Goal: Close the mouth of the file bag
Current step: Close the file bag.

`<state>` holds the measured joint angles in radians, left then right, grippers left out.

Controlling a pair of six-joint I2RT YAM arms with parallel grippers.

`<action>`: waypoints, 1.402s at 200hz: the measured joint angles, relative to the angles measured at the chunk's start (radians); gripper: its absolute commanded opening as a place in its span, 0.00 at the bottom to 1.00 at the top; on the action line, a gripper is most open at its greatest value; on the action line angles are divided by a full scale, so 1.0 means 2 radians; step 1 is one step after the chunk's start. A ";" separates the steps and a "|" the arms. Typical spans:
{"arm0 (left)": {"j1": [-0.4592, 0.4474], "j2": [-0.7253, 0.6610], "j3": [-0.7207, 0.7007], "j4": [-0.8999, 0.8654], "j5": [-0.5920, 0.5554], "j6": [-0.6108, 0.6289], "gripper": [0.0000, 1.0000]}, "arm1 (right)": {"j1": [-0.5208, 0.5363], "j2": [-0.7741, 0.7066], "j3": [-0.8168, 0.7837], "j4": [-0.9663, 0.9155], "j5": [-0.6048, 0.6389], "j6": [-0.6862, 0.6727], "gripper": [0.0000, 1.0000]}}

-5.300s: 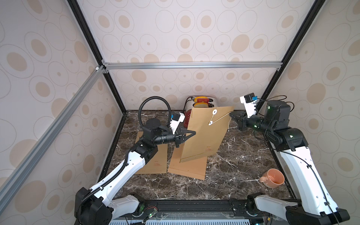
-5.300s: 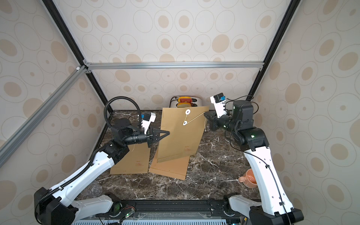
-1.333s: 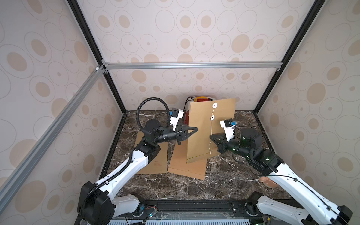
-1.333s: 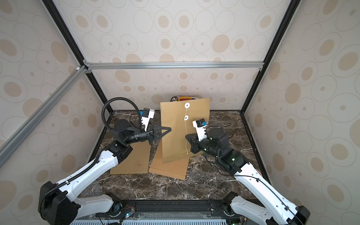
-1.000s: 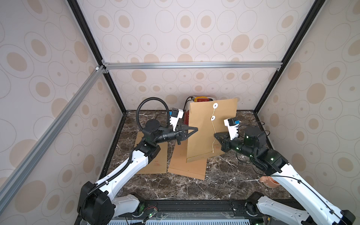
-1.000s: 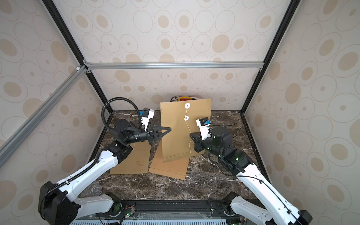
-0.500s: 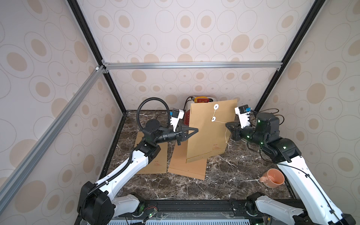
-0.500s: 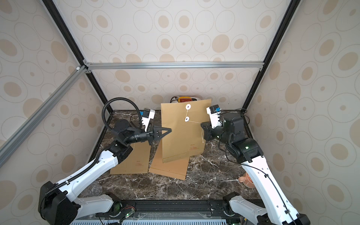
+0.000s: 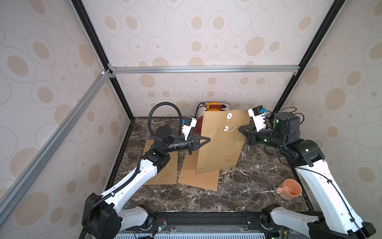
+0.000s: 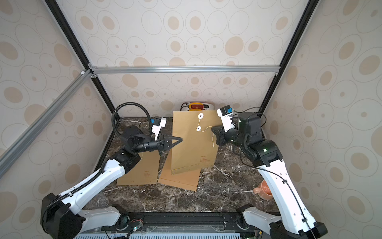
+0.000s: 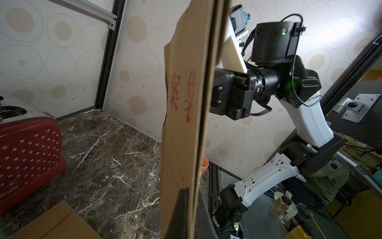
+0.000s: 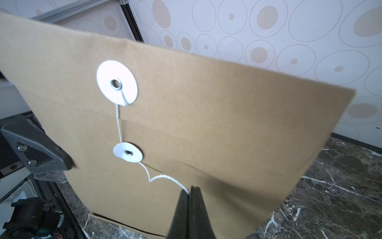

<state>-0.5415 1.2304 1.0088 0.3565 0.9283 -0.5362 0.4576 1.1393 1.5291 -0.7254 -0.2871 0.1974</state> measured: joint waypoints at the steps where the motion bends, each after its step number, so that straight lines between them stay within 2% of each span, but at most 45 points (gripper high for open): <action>1: 0.000 0.000 0.000 0.000 0.000 0.000 0.00 | 0.000 0.000 0.001 -0.001 0.000 0.000 0.00; 52: -0.002 0.000 0.000 -0.012 -0.005 0.010 0.00 | 0.000 0.033 0.074 -0.049 0.032 -0.029 0.00; 83: -0.004 0.000 0.000 -0.015 -0.005 0.011 0.00 | 0.000 0.047 0.091 -0.064 0.028 -0.032 0.00; 156: -0.007 0.025 0.036 -0.068 -0.008 0.032 0.00 | 0.010 0.051 0.094 -0.043 -0.031 -0.006 0.00; 238: -0.007 0.035 0.039 -0.097 -0.009 0.048 0.00 | 0.020 0.066 0.102 -0.041 -0.039 0.003 0.00; 280: -0.008 0.035 0.039 -0.097 -0.009 0.048 0.00 | 0.049 0.074 0.103 -0.037 -0.045 0.016 0.00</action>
<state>-0.5568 1.2999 1.0870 0.1623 0.9100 -0.4400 0.5564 1.2881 1.7355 -0.7994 -0.3771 0.2295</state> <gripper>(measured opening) 0.051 0.042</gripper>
